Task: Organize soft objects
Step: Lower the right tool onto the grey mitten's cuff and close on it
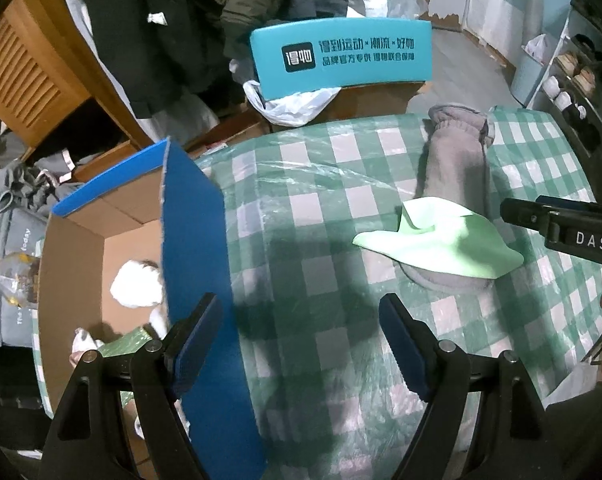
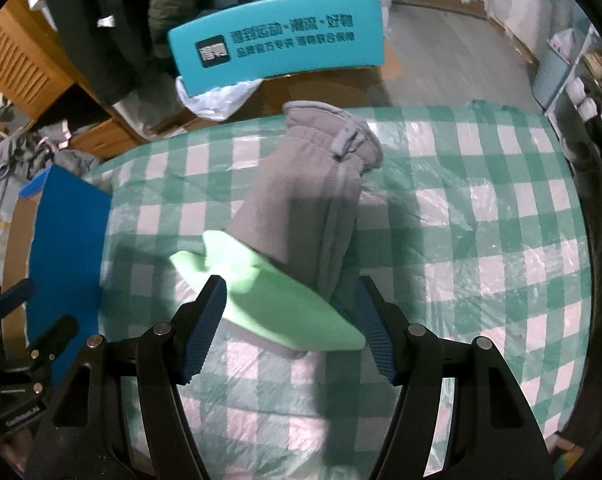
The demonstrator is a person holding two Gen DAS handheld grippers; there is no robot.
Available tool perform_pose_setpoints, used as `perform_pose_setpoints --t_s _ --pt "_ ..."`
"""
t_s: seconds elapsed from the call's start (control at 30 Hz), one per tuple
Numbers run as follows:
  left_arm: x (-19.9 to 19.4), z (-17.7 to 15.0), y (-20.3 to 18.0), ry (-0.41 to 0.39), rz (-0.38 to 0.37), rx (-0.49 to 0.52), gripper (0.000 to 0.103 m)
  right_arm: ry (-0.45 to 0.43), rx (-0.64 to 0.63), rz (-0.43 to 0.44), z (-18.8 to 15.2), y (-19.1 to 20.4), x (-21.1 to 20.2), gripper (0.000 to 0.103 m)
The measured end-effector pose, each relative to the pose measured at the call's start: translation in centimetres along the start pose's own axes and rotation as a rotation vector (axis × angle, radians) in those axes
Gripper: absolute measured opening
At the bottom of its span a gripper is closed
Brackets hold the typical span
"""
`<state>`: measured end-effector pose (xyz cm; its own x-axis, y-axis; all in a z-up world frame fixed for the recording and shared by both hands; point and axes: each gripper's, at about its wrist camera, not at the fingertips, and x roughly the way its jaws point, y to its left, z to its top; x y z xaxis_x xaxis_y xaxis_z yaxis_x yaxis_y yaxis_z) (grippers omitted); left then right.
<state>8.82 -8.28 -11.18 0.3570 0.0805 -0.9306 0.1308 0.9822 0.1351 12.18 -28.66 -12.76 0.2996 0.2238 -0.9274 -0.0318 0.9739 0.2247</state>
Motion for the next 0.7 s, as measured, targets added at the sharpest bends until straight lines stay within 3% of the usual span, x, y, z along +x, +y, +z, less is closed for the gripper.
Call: perform_pose_setpoints --t_s 0.7 --pt "5.3 3.3 -1.9 0.054 -0.067 -0.001 0.082 0.049 0.128 0.026 1.8 -3.9 6.1 0.066"
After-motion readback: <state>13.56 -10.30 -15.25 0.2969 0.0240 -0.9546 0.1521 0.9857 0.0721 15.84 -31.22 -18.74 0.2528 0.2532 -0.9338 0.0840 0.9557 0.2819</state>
